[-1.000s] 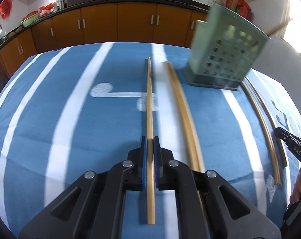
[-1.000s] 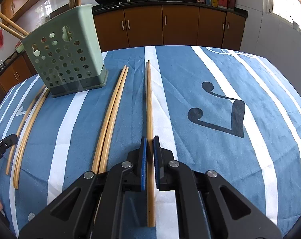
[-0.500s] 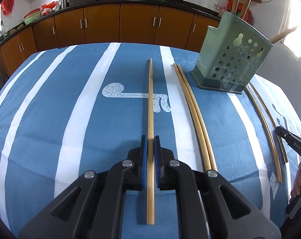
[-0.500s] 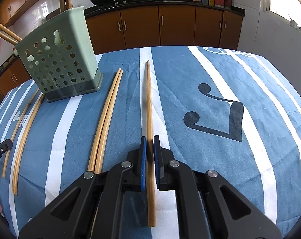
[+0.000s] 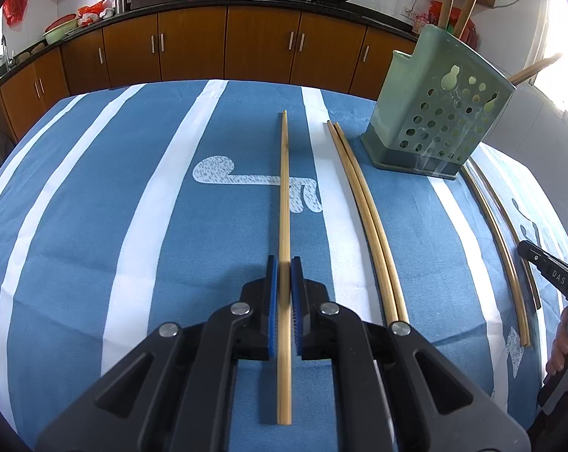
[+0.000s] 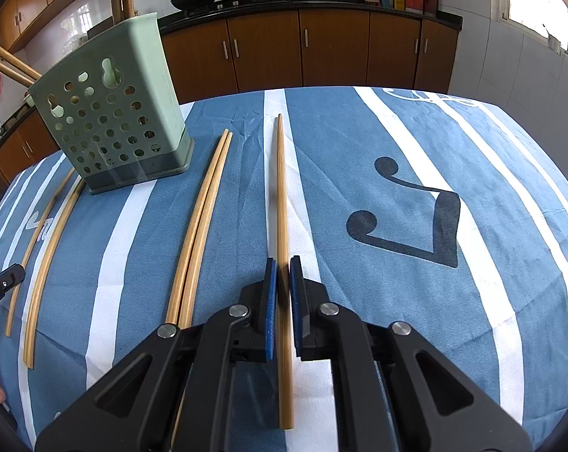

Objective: Organize utensils
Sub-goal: 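Lift the right tool's chopstick toward the holder while the left tool lifts its own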

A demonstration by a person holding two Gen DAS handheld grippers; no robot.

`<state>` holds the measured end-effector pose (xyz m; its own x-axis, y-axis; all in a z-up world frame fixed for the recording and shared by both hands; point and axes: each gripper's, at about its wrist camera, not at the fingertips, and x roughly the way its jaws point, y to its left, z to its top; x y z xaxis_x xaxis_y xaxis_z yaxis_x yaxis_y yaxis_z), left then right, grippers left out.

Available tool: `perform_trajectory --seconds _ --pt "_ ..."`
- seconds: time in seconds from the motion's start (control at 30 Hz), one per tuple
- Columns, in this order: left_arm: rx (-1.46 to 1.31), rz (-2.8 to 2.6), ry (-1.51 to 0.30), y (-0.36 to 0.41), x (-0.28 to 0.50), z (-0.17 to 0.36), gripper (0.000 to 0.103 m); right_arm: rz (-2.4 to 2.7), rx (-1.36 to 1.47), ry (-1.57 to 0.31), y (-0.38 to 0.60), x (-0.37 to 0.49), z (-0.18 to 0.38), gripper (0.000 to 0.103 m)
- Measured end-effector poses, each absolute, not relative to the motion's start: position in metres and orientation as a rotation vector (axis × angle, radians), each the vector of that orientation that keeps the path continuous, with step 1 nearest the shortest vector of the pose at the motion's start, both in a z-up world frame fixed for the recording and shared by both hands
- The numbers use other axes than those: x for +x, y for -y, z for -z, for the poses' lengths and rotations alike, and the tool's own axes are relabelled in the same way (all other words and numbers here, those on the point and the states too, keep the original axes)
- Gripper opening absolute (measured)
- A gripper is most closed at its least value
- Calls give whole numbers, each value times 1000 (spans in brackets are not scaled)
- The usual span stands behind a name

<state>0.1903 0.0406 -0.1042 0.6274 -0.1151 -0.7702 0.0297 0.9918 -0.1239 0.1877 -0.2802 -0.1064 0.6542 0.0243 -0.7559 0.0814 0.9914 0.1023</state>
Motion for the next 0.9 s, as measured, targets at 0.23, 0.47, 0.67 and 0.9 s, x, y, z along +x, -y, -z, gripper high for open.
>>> perform_trajectory --seconds 0.23,0.47,0.67,0.9 --pt "-69 79 -890 -37 187 104 10 29 104 -860 278 180 106 9" --pt "-51 105 -901 -33 180 102 19 14 106 -862 279 172 108 8" --pt "-16 95 -892 -27 177 104 17 9 115 -861 280 172 108 8" --pt "-36 82 -909 -36 177 100 7 3 139 -808 286 167 95 7"
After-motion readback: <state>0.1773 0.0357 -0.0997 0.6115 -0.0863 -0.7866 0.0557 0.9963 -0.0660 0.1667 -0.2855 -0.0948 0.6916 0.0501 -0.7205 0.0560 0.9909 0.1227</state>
